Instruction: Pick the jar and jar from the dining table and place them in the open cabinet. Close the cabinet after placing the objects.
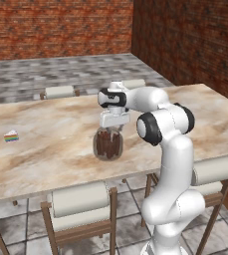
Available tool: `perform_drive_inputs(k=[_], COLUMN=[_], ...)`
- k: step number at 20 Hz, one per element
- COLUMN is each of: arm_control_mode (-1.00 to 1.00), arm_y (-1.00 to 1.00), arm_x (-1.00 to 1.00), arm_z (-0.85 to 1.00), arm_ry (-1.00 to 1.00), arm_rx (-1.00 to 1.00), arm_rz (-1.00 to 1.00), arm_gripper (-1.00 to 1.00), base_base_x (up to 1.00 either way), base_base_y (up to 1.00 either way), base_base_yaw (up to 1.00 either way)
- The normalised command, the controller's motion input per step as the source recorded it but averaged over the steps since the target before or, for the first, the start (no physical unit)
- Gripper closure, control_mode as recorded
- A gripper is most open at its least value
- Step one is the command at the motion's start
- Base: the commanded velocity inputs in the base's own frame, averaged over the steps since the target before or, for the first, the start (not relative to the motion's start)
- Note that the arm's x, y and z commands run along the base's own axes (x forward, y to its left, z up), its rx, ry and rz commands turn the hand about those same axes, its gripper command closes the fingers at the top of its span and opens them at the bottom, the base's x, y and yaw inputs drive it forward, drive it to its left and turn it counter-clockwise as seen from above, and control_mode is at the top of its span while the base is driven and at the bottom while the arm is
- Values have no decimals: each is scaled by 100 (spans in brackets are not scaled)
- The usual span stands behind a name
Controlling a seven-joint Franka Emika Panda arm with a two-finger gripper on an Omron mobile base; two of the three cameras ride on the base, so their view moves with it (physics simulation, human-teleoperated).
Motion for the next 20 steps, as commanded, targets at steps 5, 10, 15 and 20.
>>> perform_drive_inputs(k=[5,10,15,20], arm_control_mode=[-100,-100,-100,-100], arm_y=[0,0,0,0], arm_x=[0,0,-3,-5], arm_z=[0,0,11,49], arm_ry=[0,0,-3,-7], arm_rx=[0,0,0,-1], arm_rz=[0,0,0,0], arm_gripper=[100,100,100,100], base_base_x=[0,0,0,0], base_base_y=[0,0,0,0], base_base_yaw=[0,0,0,0])
